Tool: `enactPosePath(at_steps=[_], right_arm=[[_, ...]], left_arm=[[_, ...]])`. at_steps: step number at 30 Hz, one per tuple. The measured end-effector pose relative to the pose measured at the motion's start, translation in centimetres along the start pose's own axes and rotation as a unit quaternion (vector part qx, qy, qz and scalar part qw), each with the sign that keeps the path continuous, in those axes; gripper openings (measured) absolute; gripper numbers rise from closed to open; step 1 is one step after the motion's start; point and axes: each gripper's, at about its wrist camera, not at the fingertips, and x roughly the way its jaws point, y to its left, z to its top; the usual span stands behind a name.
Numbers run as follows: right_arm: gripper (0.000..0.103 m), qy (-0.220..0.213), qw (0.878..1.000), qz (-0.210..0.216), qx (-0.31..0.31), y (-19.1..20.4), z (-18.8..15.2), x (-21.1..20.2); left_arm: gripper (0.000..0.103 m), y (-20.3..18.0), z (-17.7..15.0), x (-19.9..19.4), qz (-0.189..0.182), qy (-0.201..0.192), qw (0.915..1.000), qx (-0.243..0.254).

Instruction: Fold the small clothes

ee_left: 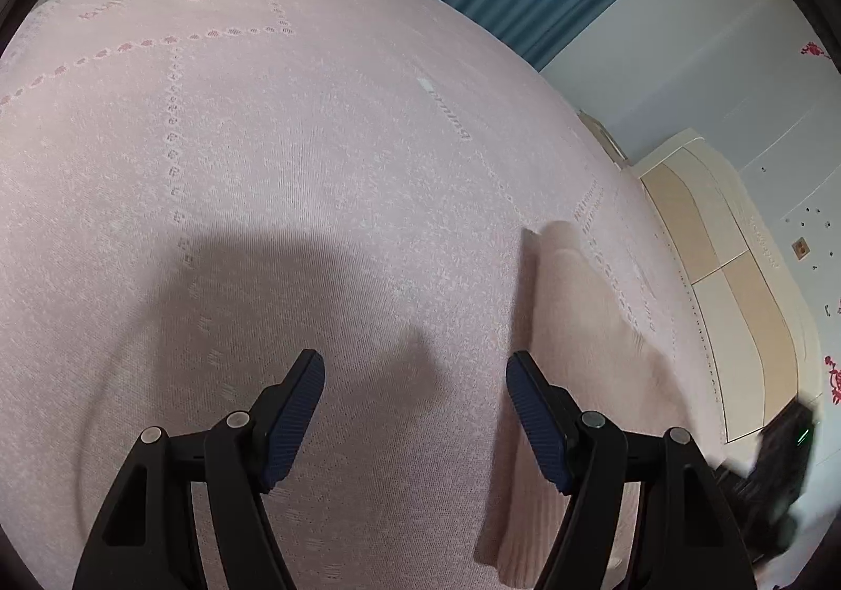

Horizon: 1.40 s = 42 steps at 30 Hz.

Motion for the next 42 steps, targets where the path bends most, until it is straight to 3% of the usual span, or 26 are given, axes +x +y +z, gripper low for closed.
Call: enactPosePath(at_steps=[5,8,12,14,16,20,22,24,26,31,34,39,42], right_arm=[[0.038,-0.012,1.000,0.027,-0.006,-1.7,-1.2,-0.5],[0.038,-0.018,0.999,0.038,-0.015,-1.4,-1.8,-1.6],[0.051,0.004,0.999,0.038,-0.023,-1.6,-2.8,-0.3],[0.053,0.004,0.999,0.039,0.001,-2.2,-2.9,0.7],[0.062,-0.009,0.999,0.039,0.029,-2.8,-2.8,1.7],[0.067,0.013,0.996,0.063,0.060,-3.5,-2.0,4.0],[0.063,0.027,0.996,0.071,0.051,-3.3,-1.4,4.5],[0.044,0.038,0.994,0.090,0.045,-3.2,-1.0,4.3],[0.039,0.036,0.994,0.099,0.021,-2.5,-0.8,3.2],[0.036,-0.023,0.992,0.123,-0.023,2.0,0.6,-1.7],[0.036,-0.053,0.991,0.109,-0.051,6.6,2.7,-3.9],[0.035,-0.057,0.993,0.082,-0.063,11.7,6.6,-3.8],[0.035,-0.053,0.992,0.093,-0.063,13.8,7.9,-3.7]], left_arm=[[0.070,-0.1,-0.7,0.6,0.010,0.009,0.9999,0.002],[0.070,-0.4,-1.0,1.2,0.019,0.015,0.9997,0.009],[0.070,-0.8,-1.3,1.6,0.024,0.019,0.9994,0.017],[0.070,-1.1,-1.5,1.8,0.026,0.022,0.9992,0.022],[0.070,-1.4,-1.7,1.9,0.030,0.023,0.9989,0.028],[0.070,-1.6,-1.7,2.2,0.037,0.024,0.9985,0.033],[0.070,-1.6,-1.5,2.2,0.032,0.024,0.9988,0.028],[0.070,-1.6,-1.3,2.2,0.026,0.024,0.9991,0.023],[0.070,-1.6,-1.2,2.2,0.015,0.025,0.9994,0.019],[0.070,-2.2,-1.3,1.7,0.011,0.016,0.9994,0.028],[0.070,-2.3,-1.3,1.5,0.008,0.010,0.9996,0.027],[0.070,-1.2,-0.7,0.6,-0.005,0.000,1.0000,0.007],[0.070,-0.4,-0.2,-0.1,-0.012,-0.010,0.9999,-0.007]])
